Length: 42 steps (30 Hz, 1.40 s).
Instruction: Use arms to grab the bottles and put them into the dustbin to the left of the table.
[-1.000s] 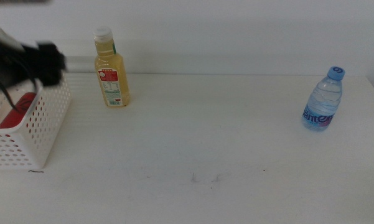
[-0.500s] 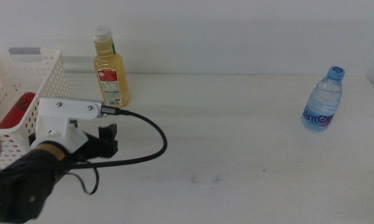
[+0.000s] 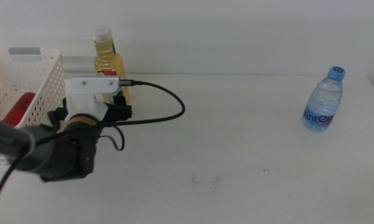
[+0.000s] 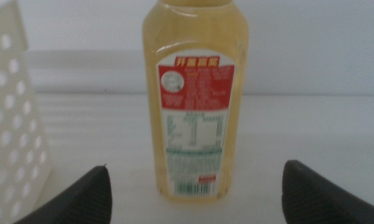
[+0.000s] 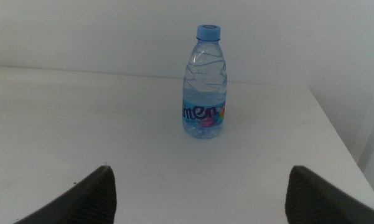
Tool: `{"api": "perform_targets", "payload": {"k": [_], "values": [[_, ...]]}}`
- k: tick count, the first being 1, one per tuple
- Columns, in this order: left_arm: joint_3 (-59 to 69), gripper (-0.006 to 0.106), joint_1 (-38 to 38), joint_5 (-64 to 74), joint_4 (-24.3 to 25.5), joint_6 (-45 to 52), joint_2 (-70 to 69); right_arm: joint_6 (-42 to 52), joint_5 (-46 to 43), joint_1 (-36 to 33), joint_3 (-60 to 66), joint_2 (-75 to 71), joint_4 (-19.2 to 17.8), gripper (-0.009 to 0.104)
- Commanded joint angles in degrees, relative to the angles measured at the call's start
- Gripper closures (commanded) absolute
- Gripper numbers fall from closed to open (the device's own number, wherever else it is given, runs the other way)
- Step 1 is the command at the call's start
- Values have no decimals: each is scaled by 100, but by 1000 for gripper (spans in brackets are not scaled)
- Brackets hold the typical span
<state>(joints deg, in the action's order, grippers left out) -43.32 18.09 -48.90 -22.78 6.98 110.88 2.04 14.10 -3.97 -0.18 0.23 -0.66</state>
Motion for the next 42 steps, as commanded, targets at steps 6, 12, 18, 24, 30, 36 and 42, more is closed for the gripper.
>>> {"api": "perform_targets", "payload": {"k": [6, 12, 18, 24, 30, 36, 42], "values": [[-1005, 7, -96, -142, -55, 249, 875, 31, -43, 42, 18, -23, -28, 7], [-1598, 7, -225, -142, 2, 324, 1319, 31, -43, 42, 18, -23, -28, 7], [-1927, 7, -393, -71, 135, 462, 1559, 31, -43, 42, 18, -23, -28, 7], [-2449, 7, -578, 220, 654, 473, 1863, 31, -43, 42, 18, -23, -28, 7], [-2707, 16, -578, 434, 380, 473, 1912, 31, -43, 42, 18, -23, -28, 7], [-2336, 78, -552, 2418, -159, 1658, 953, 31, -43, 42, 18, -23, -28, 7], [-2135, 102, -826, 6588, -1202, 1663, -312, 31, -43, 42, 18, -23, -28, 7]]}}
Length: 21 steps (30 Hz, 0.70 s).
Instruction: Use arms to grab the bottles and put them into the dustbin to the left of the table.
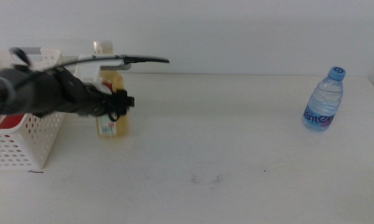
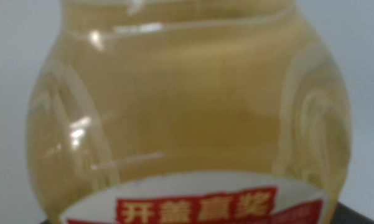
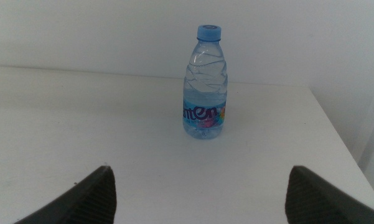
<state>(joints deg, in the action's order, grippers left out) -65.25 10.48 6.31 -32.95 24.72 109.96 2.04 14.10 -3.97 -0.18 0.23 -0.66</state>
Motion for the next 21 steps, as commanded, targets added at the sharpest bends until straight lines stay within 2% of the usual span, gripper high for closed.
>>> {"api": "perform_targets", "payload": {"k": [1, 3, 6, 9, 11, 15, 17, 19, 21], "values": [[58, 102, -108, 1602, -102, -273, -355, 31, -43, 42, 18, -23, -28, 7], [58, 102, -133, 2302, 133, -536, -600, 31, -43, 42, 18, -23, -28, 7], [29, 102, -133, 3263, 893, -1431, -970, 31, -43, 42, 18, -23, -28, 7], [-351, 102, -133, 4516, 1958, -2632, -1334, 31, -43, 42, 18, -23, -28, 7], [-760, 102, -133, 5210, 2510, -3041, -1545, 31, -43, 42, 18, -23, -28, 7], [-1747, 102, -318, 6365, 3252, -3102, -1676, 31, -43, 42, 18, -23, -28, 7], [-2373, 102, -630, 6366, 3624, -2956, -1568, 31, -43, 42, 18, -23, -28, 7], [-2818, 102, -1083, 6366, 3709, -2629, -1460, 31, -43, 42, 18, -23, -28, 7], [-3102, 102, -1525, 6366, 3580, -2304, -1296, 31, -43, 42, 18, -23, -28, 7]]}}
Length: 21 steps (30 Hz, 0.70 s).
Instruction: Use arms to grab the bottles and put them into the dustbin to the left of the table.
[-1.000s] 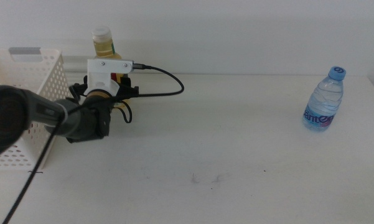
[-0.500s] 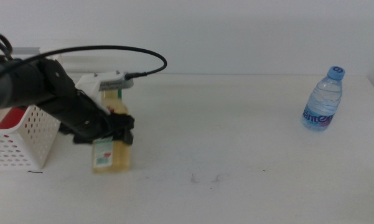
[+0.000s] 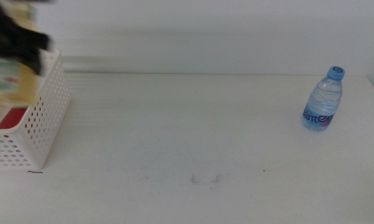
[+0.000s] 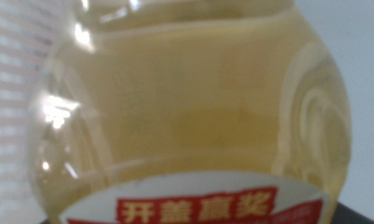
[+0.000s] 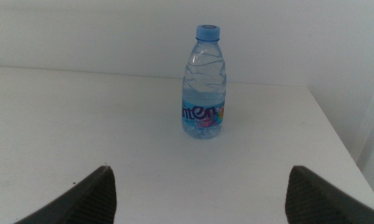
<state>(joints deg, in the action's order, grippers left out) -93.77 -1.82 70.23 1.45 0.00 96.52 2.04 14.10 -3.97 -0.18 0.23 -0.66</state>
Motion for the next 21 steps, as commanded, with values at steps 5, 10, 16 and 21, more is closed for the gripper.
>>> {"api": "perform_targets", "payload": {"k": [5, 10, 16, 21], "values": [[-476, 102, -1125, -27, 45, 764, 494, 31, -43, 42, 18, -23, -28, 7], [-476, 100, -1303, -27, 195, 960, 989, 31, -43, 42, 18, -23, -28, 7], [-476, 67, -1293, -325, 255, 737, 1569, 31, -43, 42, 18, -23, -28, 7], [-466, 22, -1293, -384, 183, 747, 1801, 31, -43, 42, 18, -23, -28, 7]]}}
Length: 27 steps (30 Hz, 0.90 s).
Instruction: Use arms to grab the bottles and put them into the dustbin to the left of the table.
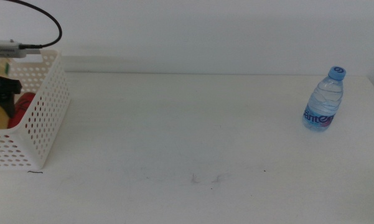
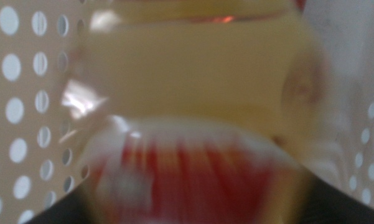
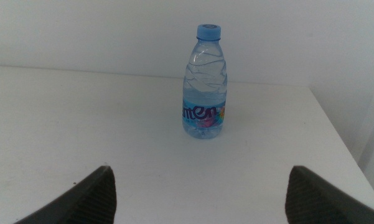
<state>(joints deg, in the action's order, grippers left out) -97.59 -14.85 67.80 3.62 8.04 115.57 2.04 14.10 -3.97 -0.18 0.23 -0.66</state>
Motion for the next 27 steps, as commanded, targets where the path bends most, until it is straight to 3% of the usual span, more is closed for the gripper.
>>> {"api": "perform_targets", "payload": {"k": [1, 2, 10, 13, 15, 21, 27], "values": [[-83, 14, 9, -157, -33, -83, -104, 31, -43, 42, 18, -23, -28, 7], [-83, 6, 9, -170, -47, -153, -138, 31, -43, 42, 18, -23, -28, 7], [6, 7, 698, -15, 213, -470, -1413, 31, -43, 42, 18, -23, -28, 7], [330, 7, 1218, -371, 39, -536, -2351, 31, -43, 42, 18, -23, -28, 7], [756, 7, 1641, -878, -468, -303, -3134, 31, -43, 42, 18, -23, -28, 7], [2229, 7, 2830, -1898, -2710, 1497, -5164, 31, -43, 42, 18, -23, -28, 7], [2718, 7, 3575, -2428, -2829, 1767, -6108, 31, -43, 42, 18, -23, -28, 7]]}}
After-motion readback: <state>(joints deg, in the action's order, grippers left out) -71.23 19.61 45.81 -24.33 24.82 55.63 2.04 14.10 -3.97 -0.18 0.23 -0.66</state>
